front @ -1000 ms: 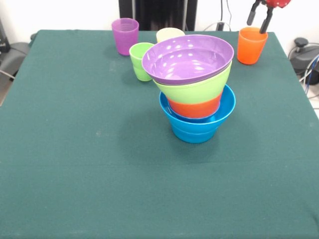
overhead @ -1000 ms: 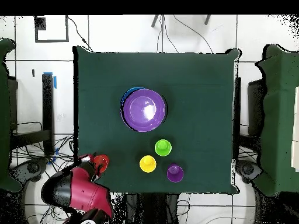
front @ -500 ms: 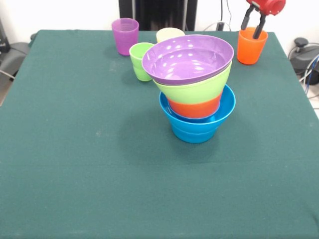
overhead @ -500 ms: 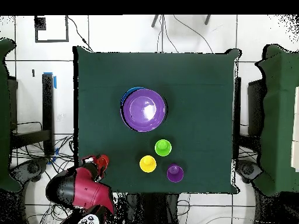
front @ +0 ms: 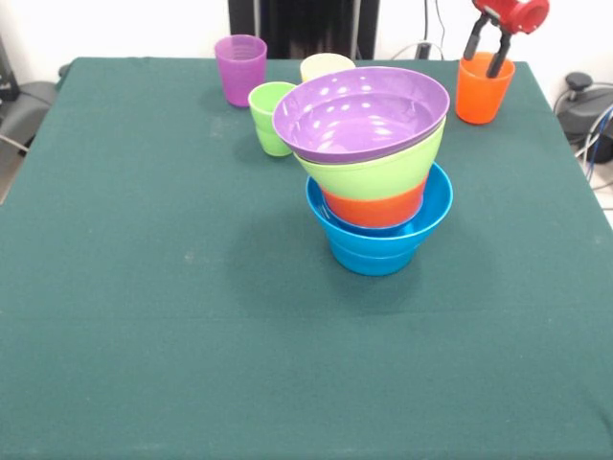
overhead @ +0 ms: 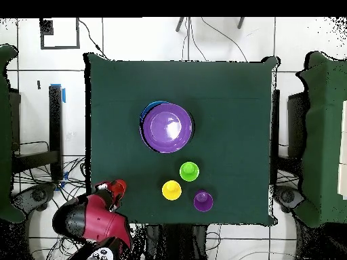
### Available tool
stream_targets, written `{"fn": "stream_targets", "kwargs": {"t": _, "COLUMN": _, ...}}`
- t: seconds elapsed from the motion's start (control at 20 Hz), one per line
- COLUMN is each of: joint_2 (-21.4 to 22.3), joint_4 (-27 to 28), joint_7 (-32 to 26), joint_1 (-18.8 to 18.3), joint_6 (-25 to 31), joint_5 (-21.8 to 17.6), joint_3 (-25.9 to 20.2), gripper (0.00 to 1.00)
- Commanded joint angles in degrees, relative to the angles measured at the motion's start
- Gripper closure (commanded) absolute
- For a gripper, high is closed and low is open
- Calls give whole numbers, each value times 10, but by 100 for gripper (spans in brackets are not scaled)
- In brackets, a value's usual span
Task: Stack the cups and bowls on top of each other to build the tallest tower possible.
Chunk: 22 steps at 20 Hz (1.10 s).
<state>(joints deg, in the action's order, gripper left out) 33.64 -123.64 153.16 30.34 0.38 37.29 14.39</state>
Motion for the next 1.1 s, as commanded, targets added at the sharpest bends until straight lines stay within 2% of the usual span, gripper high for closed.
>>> {"fn": "stream_targets", "kwargs": {"t": 0.05, "joint_2": 12, "joint_4": 36, "joint_7": 99, "joint_1": 25, "joint_6": 38, "joint_5": 25, "joint_3": -20, "gripper": 0}}
{"fn": "stream_targets", "kwargs": {"t": 0.15, "joint_2": 22, "joint_4": 35, "joint_7": 99, "joint_1": 33, "joint_6": 54, "joint_5": 26, "joint_3": -11, "gripper": 0}}
{"fn": "stream_targets", "kwargs": {"t": 0.45, "joint_2": 19, "joint_4": 40, "joint_7": 98, "joint_1": 31, "joint_6": 54, "joint_5": 27, "joint_3": -11, "gripper": 0}}
{"fn": "stream_targets", "kwargs": {"t": 1.1, "joint_2": -22, "joint_4": 68, "joint_7": 95, "joint_1": 29, "joint_6": 27, "joint_5": 36, "joint_3": -12, "gripper": 0}}
